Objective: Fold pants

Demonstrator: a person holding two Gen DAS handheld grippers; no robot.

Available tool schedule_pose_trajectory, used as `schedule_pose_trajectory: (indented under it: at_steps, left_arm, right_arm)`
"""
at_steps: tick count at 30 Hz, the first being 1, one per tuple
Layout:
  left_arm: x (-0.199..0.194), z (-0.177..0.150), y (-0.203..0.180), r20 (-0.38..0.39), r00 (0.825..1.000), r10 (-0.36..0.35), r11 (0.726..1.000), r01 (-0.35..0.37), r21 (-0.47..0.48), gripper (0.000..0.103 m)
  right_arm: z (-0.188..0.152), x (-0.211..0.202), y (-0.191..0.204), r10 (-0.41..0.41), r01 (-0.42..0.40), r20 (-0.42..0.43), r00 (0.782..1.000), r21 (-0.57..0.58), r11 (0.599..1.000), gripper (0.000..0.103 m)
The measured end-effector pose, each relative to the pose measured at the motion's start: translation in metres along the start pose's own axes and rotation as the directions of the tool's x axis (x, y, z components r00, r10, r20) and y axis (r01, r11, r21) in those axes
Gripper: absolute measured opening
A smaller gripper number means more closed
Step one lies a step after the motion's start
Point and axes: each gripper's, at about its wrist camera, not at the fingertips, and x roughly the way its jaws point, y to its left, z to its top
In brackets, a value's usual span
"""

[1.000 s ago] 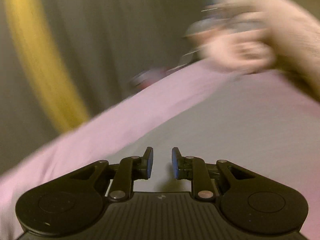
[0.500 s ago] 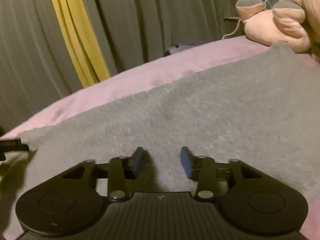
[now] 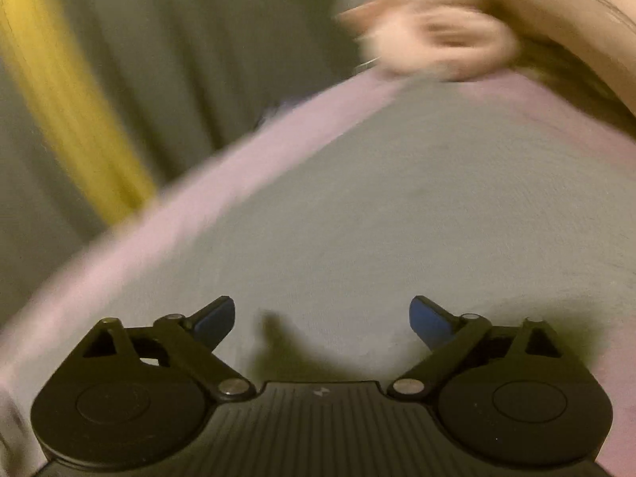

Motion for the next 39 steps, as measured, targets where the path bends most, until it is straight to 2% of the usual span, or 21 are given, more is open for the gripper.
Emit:
schedule_pose_trajectory:
  at_steps: [1, 3, 4, 5, 7, 8, 9, 10, 13, 19, 20, 24, 27, 29, 31, 33, 39]
  left_arm:
    - [0.008, -0.009, 0.001, -0.010, 1.000, 0.009, 1.000, -0.010, -0.008, 0.103]
    - [0.004, -0.019, 0.011, -0.028, 1.000, -0.006, 0.997, 0.004, -0.078, 0.103]
    - [0.004, -0.017, 0.016, -0.036, 0.999, -0.014, 0.994, 0.010, -0.113, 0.103]
    - [0.004, -0.013, 0.022, -0.040, 0.999, 0.002, 0.989, -0.008, -0.150, 0.102]
    - [0.004, -0.013, 0.035, -0.057, 0.998, 0.038, 0.973, -0.050, -0.224, 0.102]
    - [0.008, -0.013, 0.037, -0.060, 0.997, 0.038, 0.967, -0.052, -0.251, 0.102]
    - [0.008, -0.016, 0.042, -0.067, 0.997, 0.037, 0.958, -0.054, -0.280, 0.102]
    - [0.004, -0.015, 0.046, -0.074, 0.997, 0.034, 0.953, -0.054, -0.297, 0.102]
    - [0.001, -0.015, 0.052, -0.068, 0.997, 0.030, 0.946, -0.051, -0.322, 0.102]
    - [0.007, -0.019, 0.041, -0.071, 0.996, 0.059, 0.965, -0.075, -0.250, 0.102]
    - [0.008, -0.019, 0.041, -0.070, 0.996, 0.057, 0.965, -0.073, -0.252, 0.103]
    - [0.011, -0.021, 0.045, -0.070, 0.997, 0.043, 0.961, -0.061, -0.271, 0.103]
    - [0.012, -0.021, 0.045, -0.070, 0.997, 0.044, 0.961, -0.062, -0.269, 0.103]
    - [0.012, -0.021, 0.044, -0.069, 0.997, 0.046, 0.961, -0.063, -0.269, 0.103]
    - [0.012, -0.021, 0.044, -0.069, 0.997, 0.044, 0.961, -0.062, -0.269, 0.103]
    - [0.012, -0.021, 0.044, -0.070, 0.997, 0.045, 0.961, -0.062, -0.268, 0.103]
    - [0.013, -0.021, 0.045, -0.070, 0.997, 0.042, 0.961, -0.059, -0.271, 0.103]
  right_arm:
    - [0.008, -0.004, -0.006, -0.062, 0.062, 0.011, 0.998, 0.048, 0.997, 0.095]
    - [0.023, -0.018, -0.024, -0.207, 0.200, 0.038, 0.978, 0.138, 0.970, 0.091]
    - [0.026, -0.028, -0.035, -0.238, 0.222, 0.059, 0.969, 0.204, 0.954, 0.075]
    - [0.029, -0.038, -0.052, -0.234, 0.201, 0.074, 0.969, 0.312, 0.929, 0.049]
    - [0.029, -0.047, -0.087, -0.187, 0.142, 0.033, 0.982, 0.531, 0.836, 0.027]
    - [0.028, -0.049, -0.101, -0.155, 0.114, 0.016, 0.988, 0.600, 0.792, 0.020]
    - [0.025, -0.050, -0.108, -0.137, 0.098, 0.012, 0.991, 0.629, 0.771, 0.017]
    - [0.024, -0.051, -0.109, -0.143, 0.109, 0.006, 0.990, 0.625, 0.773, 0.014]
    - [0.030, -0.051, -0.095, -0.225, 0.194, -0.013, 0.974, 0.550, 0.812, 0.014]
    - [0.035, -0.059, -0.105, -0.328, 0.299, -0.040, 0.944, 0.526, 0.796, 0.016]
    - [0.034, -0.058, -0.107, -0.318, 0.290, -0.039, 0.947, 0.531, 0.796, 0.019]
    - [0.029, -0.052, -0.110, -0.251, 0.209, -0.005, 0.968, 0.571, 0.794, 0.019]
    - [0.030, -0.055, -0.104, -0.269, 0.231, -0.013, 0.963, 0.549, 0.803, 0.019]
    - [0.034, -0.059, -0.098, -0.310, 0.266, -0.003, 0.951, 0.520, 0.812, 0.019]
    - [0.036, -0.065, -0.095, -0.344, 0.284, 0.019, 0.939, 0.524, 0.803, 0.019]
    - [0.037, -0.070, -0.096, -0.326, 0.254, 0.046, 0.944, 0.531, 0.808, 0.019]
    - [0.033, -0.052, -0.097, -0.271, 0.236, -0.009, 0.962, 0.520, 0.821, 0.019]
